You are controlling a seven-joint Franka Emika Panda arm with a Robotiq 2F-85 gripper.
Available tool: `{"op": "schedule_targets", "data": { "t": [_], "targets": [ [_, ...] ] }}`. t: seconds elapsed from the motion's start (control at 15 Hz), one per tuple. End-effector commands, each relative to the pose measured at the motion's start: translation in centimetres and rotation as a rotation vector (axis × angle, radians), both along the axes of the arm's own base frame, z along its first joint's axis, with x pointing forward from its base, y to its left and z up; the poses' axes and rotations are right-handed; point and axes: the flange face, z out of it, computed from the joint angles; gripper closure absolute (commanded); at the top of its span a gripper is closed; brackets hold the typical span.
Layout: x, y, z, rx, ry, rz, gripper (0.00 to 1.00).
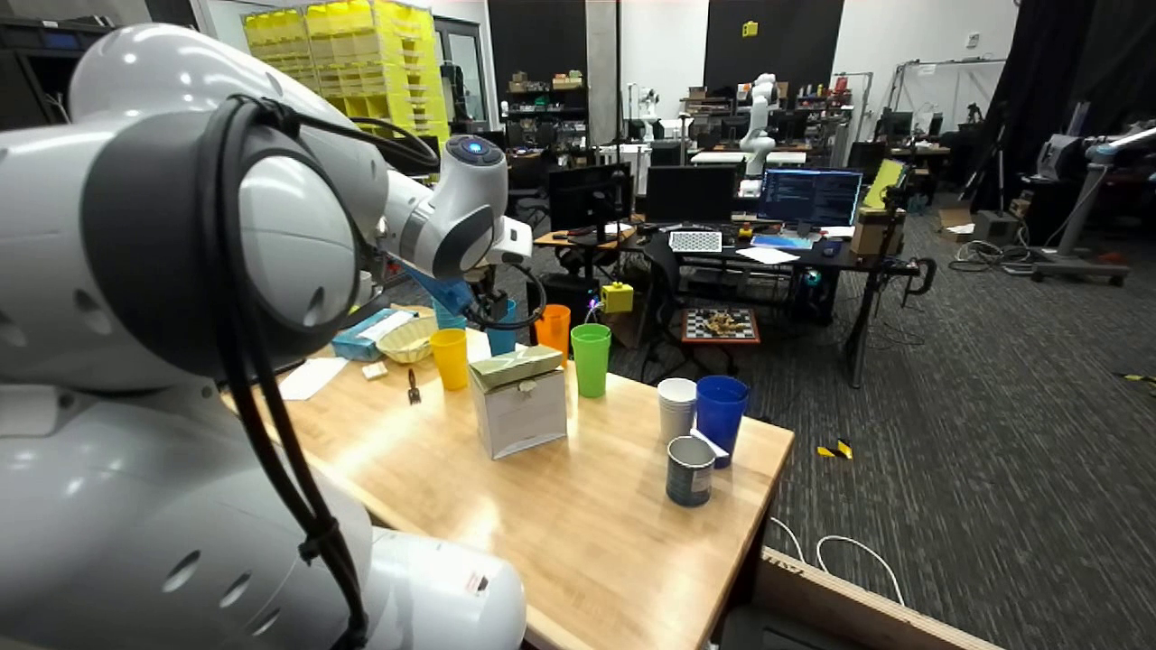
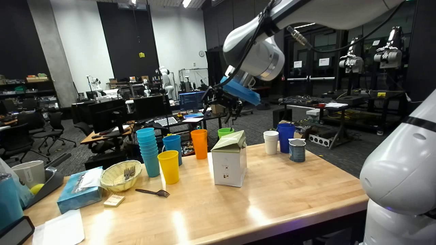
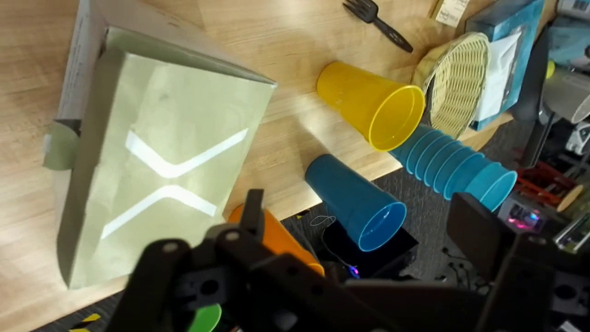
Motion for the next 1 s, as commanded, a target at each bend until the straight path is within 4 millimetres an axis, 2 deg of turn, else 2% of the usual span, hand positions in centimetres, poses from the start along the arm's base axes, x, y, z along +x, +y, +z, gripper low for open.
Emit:
{"op": "schedule_targets", "data": {
  "t": [0.0,0.33,0.93],
  "targets": [
    [-0.5,-1.5,0.1,0.056,0.037,-0.135,0.0],
    [-0.6,-3.3,-0.7,0.045,0.071,-0.22,0.0],
    [-1.0,-3.8,-1.1,0.075,0.149,-0.319,0.0]
  ]
}}
